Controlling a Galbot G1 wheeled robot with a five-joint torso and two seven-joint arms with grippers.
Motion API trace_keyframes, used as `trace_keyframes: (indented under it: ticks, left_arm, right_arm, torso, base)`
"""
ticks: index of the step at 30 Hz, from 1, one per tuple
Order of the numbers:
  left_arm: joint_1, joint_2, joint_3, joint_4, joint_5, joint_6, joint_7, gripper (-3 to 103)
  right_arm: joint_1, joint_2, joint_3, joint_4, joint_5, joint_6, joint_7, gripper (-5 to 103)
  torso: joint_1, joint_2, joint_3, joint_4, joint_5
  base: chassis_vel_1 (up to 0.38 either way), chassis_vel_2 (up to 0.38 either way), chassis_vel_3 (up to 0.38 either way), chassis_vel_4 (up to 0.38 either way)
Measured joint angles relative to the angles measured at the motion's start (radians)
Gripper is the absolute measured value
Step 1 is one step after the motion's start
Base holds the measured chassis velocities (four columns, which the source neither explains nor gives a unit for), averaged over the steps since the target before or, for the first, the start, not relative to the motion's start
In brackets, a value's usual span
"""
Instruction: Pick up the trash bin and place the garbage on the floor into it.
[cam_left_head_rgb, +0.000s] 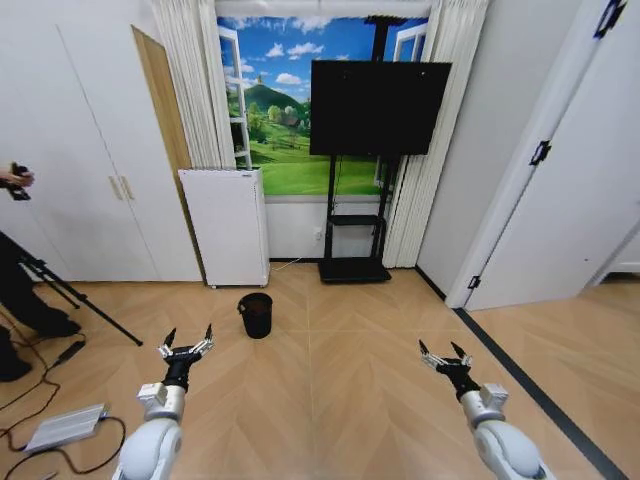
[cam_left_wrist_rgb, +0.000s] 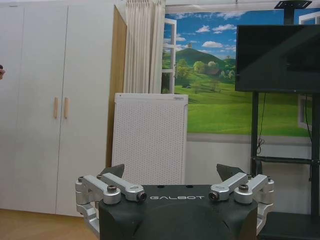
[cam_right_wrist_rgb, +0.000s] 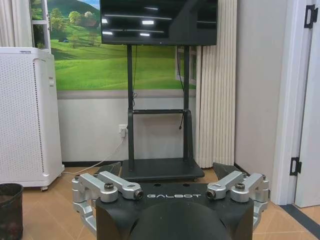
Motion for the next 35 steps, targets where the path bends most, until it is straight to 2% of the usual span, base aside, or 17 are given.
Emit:
trace_keyframes:
  ticks: [1,2,3,6,8,11,17,35]
  left_arm:
    - [0.0,0.0,0.0,0.0,0.0,0.0,0.0,100]
    - [0.0,0.0,0.0,0.0,0.0,0.0,0.0,100]
    - [0.0,0.0,0.0,0.0,0.0,0.0,0.0,100]
    - [0.0,0.0,0.001,0.0,0.0,0.0,0.0,100]
    - [-0.001,0.0,0.001,0.0,0.0,0.0,0.0,100]
    - [-0.001,0.0,0.001,0.0,0.0,0.0,0.0,100]
    - [0.0,0.0,0.0,0.0,0.0,0.0,0.0,100]
    - [0.0,0.0,0.0,0.0,0.0,0.0,0.0,100]
  right_arm:
    - [0.0,0.0,0.0,0.0,0.0,0.0,0.0,100]
    - [0.0,0.0,0.0,0.0,0.0,0.0,0.0,100]
    - [0.0,0.0,0.0,0.0,0.0,0.0,0.0,100]
    - [0.0,0.0,0.0,0.0,0.0,0.0,0.0,100]
    - [0.0,0.0,0.0,0.0,0.0,0.0,0.0,100]
    - [0.001,0.0,0.0,0.0,0.0,0.0,0.0,100]
    - [0.0,0.0,0.0,0.0,0.0,0.0,0.0,100]
    - [0.0,0.0,0.0,0.0,0.0,0.0,0.0,100]
  torso:
    - [0.0,0.0,0.0,0.0,0.0]
    - [0.0,0.0,0.0,-0.0014,0.0017]
    - [0.0,0.0,0.0,-0.0017,0.0029]
    - [0.001,-0.001,0.0,-0.0014,0.0008]
    - [0.001,-0.001,0.001,-0.0011,0.0022]
    - [0.002,-0.001,0.001,-0.0005,0.001]
    - [0.001,-0.001,0.0,-0.0012,0.0016]
    - [0.001,-0.001,0.0,-0.001,0.0015]
  base:
    - [0.153,-0.193,-0.166,0.15]
    - [0.069,-0.004,-0.166,0.059]
    - [0.069,-0.026,-0.077,0.059]
    - [-0.009,-0.011,-0.021,-0.001]
    - [-0.086,0.074,0.106,-0.061]
    - [-0.073,0.074,0.101,-0.058]
    - [-0.014,0.024,0.012,-0.015]
    - [0.0,0.0,0.0,0.0]
